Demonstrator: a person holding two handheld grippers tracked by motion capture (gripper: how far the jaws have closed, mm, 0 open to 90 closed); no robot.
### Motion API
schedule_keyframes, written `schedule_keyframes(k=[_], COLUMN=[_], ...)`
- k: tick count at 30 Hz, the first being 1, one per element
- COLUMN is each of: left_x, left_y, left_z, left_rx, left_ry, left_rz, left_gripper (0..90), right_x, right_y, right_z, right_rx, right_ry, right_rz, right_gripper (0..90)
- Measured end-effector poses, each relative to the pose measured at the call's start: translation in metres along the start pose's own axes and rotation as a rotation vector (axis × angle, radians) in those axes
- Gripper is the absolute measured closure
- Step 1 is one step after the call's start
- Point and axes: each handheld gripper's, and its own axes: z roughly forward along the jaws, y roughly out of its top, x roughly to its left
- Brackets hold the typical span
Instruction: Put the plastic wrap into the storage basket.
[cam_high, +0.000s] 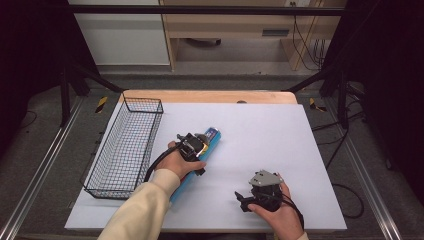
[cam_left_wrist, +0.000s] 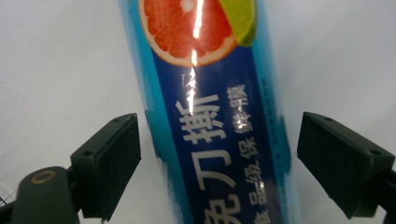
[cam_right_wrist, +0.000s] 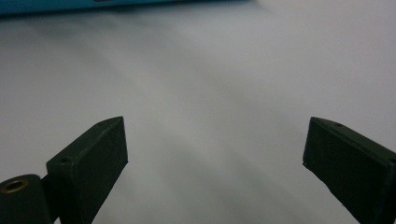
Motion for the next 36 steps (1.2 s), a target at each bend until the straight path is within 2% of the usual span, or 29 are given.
schedule_keyframes(k=[2, 5, 13, 14, 21, 22, 31, 36], left_x=[0.000, 0.000, 0.001, 0.002, 0.005, 0.005, 0.005, 0.006], left_y=[0.001, 0.003, 0.004, 0.004, 0.003, 0.003, 0.003, 0.002], left_z=[0.002, 0.003, 0.009, 0.009, 0.012, 0.012, 0.013, 0.012], left_rx=[0.001, 0.004, 0.005, 0.004, 0.004, 0.006, 0.006, 0.001], left_ry=[-0.002, -0.009, -0.001, -0.001, -0.029, -0.039, -0.038, -0.047], left_rz=[0.002, 0.001, -0.025, -0.030, -0.052, -0.050, -0.056, -0.078], left_gripper=[13.2, 13.9, 16.3, 19.0, 24.3, 27.3, 27.7, 28.8], right_x=[0.001, 0.000, 0.000, 0.000, 0.000, 0.000, 0.000, 0.000], right_y=[0.000, 0.000, 0.000, 0.000, 0.000, 0.000, 0.000, -0.001], right_z=[-0.001, -0.001, 0.000, -0.001, 0.000, 0.000, 0.000, 0.000], right_rx=[0.004, 0.004, -0.001, 0.004, 0.006, 0.006, 0.008, 0.011], right_ry=[0.010, 0.010, 0.000, 0.002, 0.005, 0.005, 0.006, 0.007], right_rz=[0.017, 0.017, 0.000, 0.013, 0.005, 0.006, 0.004, 0.004], right_gripper=[6.9, 7.0, 7.1, 7.1, 7.2, 7.2, 7.2, 7.2])
